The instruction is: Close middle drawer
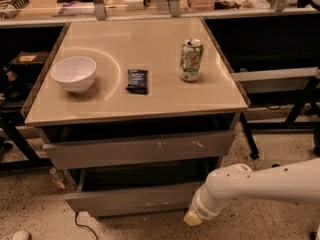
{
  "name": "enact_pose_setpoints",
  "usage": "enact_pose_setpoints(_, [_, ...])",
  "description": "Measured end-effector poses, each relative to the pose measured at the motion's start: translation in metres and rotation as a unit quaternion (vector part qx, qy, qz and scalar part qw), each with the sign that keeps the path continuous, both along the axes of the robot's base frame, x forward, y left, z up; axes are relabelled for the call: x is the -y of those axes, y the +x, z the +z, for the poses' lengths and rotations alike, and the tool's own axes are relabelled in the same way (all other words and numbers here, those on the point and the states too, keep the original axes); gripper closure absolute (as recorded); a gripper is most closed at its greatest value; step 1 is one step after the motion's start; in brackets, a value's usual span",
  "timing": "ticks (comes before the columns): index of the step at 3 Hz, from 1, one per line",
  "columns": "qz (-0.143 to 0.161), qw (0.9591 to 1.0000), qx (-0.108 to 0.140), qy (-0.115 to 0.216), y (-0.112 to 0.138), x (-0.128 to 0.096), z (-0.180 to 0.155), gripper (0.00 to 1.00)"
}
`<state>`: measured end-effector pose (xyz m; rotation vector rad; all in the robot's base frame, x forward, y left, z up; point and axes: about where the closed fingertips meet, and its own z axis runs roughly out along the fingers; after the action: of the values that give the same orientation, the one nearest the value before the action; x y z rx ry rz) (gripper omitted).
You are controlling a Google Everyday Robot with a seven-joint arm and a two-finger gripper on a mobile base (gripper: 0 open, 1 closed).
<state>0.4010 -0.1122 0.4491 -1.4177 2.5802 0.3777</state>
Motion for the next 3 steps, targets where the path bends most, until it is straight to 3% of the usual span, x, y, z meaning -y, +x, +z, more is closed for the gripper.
enact_pose_setpoints(1, [0.002,1.0,0.004,-0.004,0.004,-0.001,0.0,0.8])
enact_pose_setpoints(2, [-0.003,0.9996,0.024,-0.016,0.025,-0.002,-0.004,1.0])
enact_pose_setpoints(3, [-0.004,0.9987,0.042,-0.03,0.044,-0.005,-0.01,1.0])
